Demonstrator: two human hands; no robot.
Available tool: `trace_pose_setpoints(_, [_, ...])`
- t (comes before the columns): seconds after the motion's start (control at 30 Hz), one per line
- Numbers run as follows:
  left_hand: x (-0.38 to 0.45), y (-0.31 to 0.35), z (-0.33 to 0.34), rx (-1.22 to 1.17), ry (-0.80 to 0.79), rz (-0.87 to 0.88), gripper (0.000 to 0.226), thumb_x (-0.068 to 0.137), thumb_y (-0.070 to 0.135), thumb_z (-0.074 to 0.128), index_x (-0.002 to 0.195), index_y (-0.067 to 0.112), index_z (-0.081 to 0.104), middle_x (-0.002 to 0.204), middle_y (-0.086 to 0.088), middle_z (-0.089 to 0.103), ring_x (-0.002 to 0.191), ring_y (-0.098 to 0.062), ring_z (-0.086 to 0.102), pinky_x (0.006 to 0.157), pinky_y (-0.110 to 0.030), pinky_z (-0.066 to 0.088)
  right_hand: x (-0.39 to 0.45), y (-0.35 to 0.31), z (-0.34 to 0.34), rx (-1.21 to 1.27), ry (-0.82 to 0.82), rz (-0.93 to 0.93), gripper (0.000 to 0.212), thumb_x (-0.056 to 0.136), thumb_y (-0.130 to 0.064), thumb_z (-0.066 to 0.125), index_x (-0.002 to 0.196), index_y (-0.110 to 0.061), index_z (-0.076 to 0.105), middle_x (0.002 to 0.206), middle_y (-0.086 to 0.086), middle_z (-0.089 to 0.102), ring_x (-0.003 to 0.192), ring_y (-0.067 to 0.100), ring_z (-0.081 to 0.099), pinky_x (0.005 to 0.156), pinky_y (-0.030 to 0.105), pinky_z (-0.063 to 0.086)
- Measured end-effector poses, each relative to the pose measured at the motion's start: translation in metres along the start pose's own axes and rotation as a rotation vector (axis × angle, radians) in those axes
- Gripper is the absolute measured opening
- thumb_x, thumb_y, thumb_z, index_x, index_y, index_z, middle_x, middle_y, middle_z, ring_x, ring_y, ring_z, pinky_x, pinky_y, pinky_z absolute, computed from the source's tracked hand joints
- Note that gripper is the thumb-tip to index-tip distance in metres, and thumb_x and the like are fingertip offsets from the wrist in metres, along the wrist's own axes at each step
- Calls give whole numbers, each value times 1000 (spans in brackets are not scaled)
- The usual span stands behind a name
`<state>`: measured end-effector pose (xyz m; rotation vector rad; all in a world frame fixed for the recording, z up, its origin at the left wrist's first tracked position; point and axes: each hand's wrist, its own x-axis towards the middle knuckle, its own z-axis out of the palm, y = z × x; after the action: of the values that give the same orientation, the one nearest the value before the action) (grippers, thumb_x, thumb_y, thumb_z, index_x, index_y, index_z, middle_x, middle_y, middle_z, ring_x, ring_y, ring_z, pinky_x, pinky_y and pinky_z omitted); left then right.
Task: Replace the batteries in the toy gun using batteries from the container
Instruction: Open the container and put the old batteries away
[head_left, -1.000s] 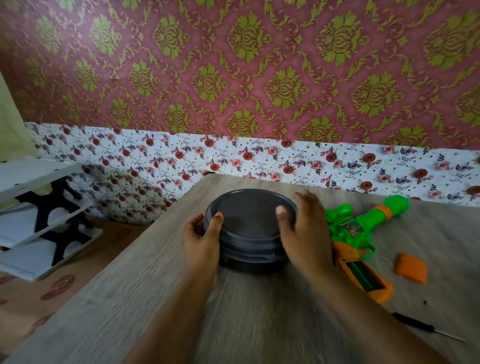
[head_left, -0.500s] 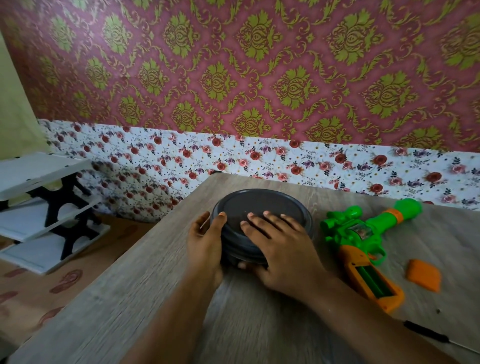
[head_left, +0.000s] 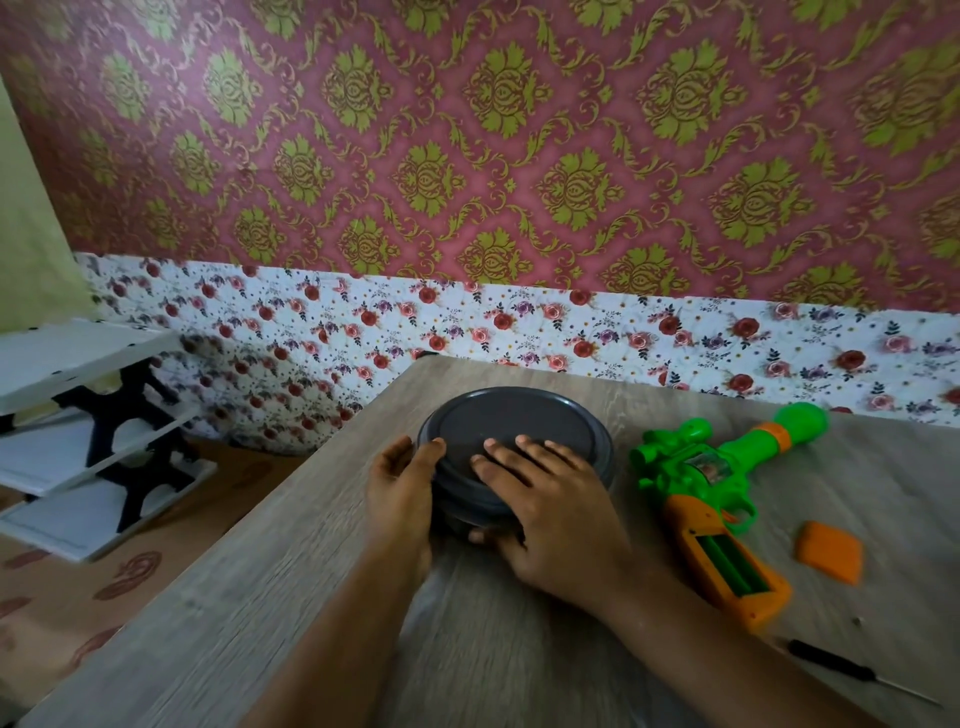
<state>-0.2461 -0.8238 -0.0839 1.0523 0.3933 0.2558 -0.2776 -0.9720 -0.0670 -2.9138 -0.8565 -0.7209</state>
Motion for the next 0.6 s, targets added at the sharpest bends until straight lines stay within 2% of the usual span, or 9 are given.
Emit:
trace_pose_setpoints(0.1, [-3,5,0,-48,-6,-6,40,80,11,70,117,13,54,111,-10,61,93,-23,62,69,-36,55,1,4,-11,66,-89,-55,66,77,-56,51,135,-25,42,141,0,47,130,24,45,107,40,31])
trace_pose_setpoints(0.17, [-7,10,0,-79,-35,10,35,80,5,67,113,10,55,105,-11,61,85,-20,61,63,-31,53,-1,12,-21,108,-151,-116,73,81,-46,58,143,-25,27,153,0,28,140,23,25,113,36,12])
trace_pose_setpoints(0.2, [-11,13,1,-101,-57,25,33,81,2,66,111,10,54,99,-10,62,82,-18,61,62,-28,53,-4,17,-26,87,-163,-146,76,81,-43,60,145,-26,22,155,-1,21,142,22,20,113,34,7])
trace_pose_setpoints(0.23, [-16,17,2,-123,-85,42,32,81,-2,64,110,9,53,94,-7,63,80,-16,61,62,-27,53,-7,20,-31,45,-157,-171,79,80,-41,63,145,-27,20,155,-2,21,142,22,20,114,36,8])
trace_pose_setpoints(0.33, [-33,25,13,-146,-161,73,32,83,-8,58,111,8,53,88,-3,62,78,-15,61,59,-23,56,-21,30,-46,-130,-100,-203,89,64,-47,74,140,-26,32,146,0,41,132,22,41,108,43,33])
trace_pose_setpoints(0.37, [-40,26,20,-146,-187,80,33,84,-9,56,112,8,54,88,-3,62,77,-15,61,57,-21,56,-27,36,-51,-160,-66,-216,91,60,-50,76,138,-25,35,143,0,45,129,23,45,104,42,37])
trace_pose_setpoints(0.5, [-67,32,57,-147,-313,80,22,86,-12,50,99,3,59,77,-3,67,65,-12,66,56,-20,57,-48,63,-83,-245,-1,-205,93,58,-57,74,137,-23,38,142,1,47,129,23,46,104,42,37])
trace_pose_setpoints(0.6, [-86,28,101,-81,-403,78,24,86,-12,49,102,2,60,86,-7,64,75,-16,61,59,-19,55,-76,97,-108,-323,9,-121,93,60,-59,70,138,-21,36,144,4,43,131,24,43,110,40,27])
